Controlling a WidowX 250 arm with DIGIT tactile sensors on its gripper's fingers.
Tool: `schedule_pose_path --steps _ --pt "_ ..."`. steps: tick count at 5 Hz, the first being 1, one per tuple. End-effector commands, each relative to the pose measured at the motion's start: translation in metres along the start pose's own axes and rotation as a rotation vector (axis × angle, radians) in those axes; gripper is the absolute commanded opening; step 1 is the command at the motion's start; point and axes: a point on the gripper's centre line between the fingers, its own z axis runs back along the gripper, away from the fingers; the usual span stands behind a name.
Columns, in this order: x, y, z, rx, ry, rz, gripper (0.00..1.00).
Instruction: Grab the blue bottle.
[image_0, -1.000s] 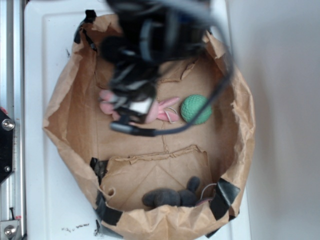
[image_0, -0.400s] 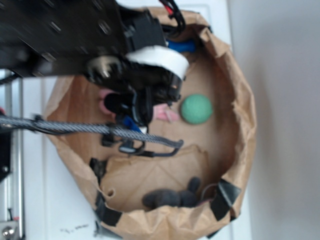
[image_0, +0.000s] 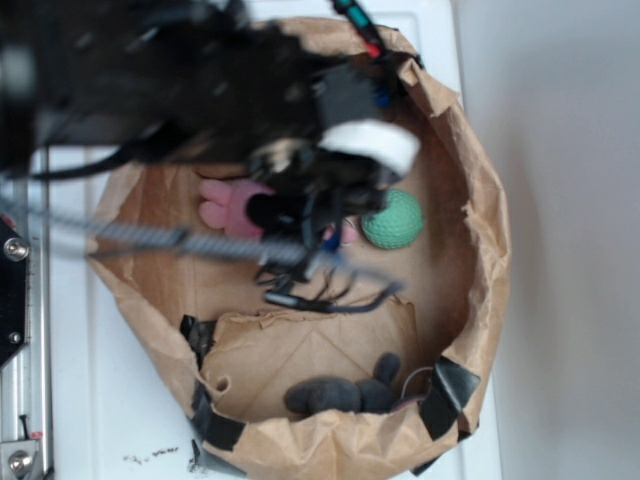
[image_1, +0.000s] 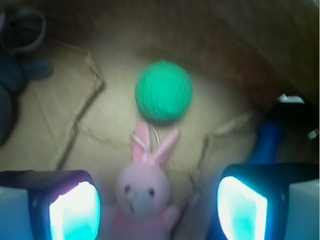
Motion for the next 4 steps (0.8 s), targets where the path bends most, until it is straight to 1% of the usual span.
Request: schedule_pose_path --steps 1,2,3,4 --pt "-0.016 0.058 0.016 0.059 0.009 0.307 1.00" --pt "-0.032 0.067 0.016 0.092 -0.002 0.328 1.00" --pt "-0.036 0.063 0.003 0.122 -0.004 0.306 1.00" --pt "-0.031 0.063 -0.010 0.160 0.011 0.325 1.00"
